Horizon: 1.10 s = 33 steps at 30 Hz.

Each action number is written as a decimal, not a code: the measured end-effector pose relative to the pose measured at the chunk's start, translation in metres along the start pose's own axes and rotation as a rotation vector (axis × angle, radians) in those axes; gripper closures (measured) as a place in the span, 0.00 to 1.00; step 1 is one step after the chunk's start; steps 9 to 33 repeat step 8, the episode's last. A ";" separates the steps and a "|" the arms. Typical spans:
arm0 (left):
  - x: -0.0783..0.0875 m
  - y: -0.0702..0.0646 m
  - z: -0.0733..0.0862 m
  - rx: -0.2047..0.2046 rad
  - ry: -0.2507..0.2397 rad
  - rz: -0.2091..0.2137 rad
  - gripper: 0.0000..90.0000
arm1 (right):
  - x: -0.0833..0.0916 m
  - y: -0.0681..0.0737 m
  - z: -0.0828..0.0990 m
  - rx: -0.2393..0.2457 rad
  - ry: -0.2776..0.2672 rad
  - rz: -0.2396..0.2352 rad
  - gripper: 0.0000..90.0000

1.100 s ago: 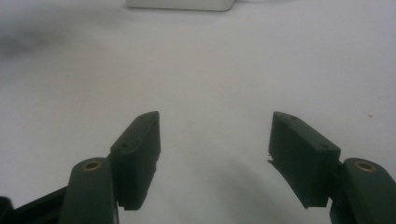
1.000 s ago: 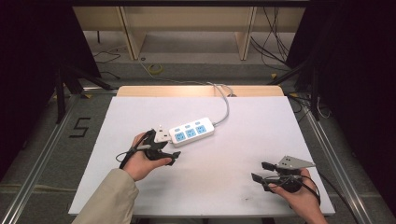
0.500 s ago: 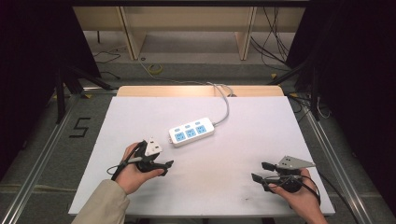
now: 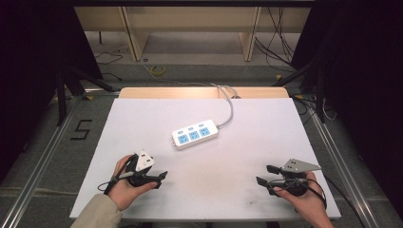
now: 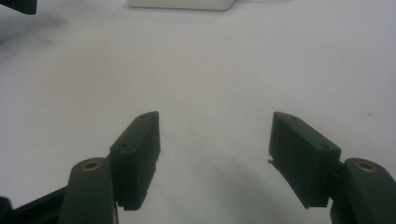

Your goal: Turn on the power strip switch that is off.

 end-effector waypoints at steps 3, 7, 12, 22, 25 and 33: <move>0.002 0.002 0.005 0.001 0.014 -0.006 0.28 | 0.000 0.000 0.000 -0.001 0.001 0.001 0.39; -0.001 0.002 0.005 0.008 0.006 -0.017 0.27 | 0.000 0.000 0.000 0.001 0.001 0.000 0.39; -0.001 0.002 0.005 0.011 0.004 -0.020 0.27 | 0.000 0.000 0.000 0.001 -0.001 0.000 0.39; -0.001 0.002 0.005 0.011 0.004 -0.020 0.27 | 0.000 0.000 0.000 0.001 -0.001 0.000 0.39; -0.001 0.002 0.005 0.011 0.004 -0.020 0.27 | 0.000 0.000 0.000 0.001 -0.001 0.000 0.39; -0.001 0.002 0.005 0.011 0.004 -0.020 0.27 | 0.000 0.000 0.000 0.001 -0.001 0.000 0.39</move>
Point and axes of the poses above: each handheld gripper's, and its own axes: x roughly backward along the jaws, z roughly out of its underside, y roughly to its left, the point moved 4 cm from there along -x, roughly forward along the jaws, and after that the axes turned 15 degrees about -y, right-handed, at the moved point
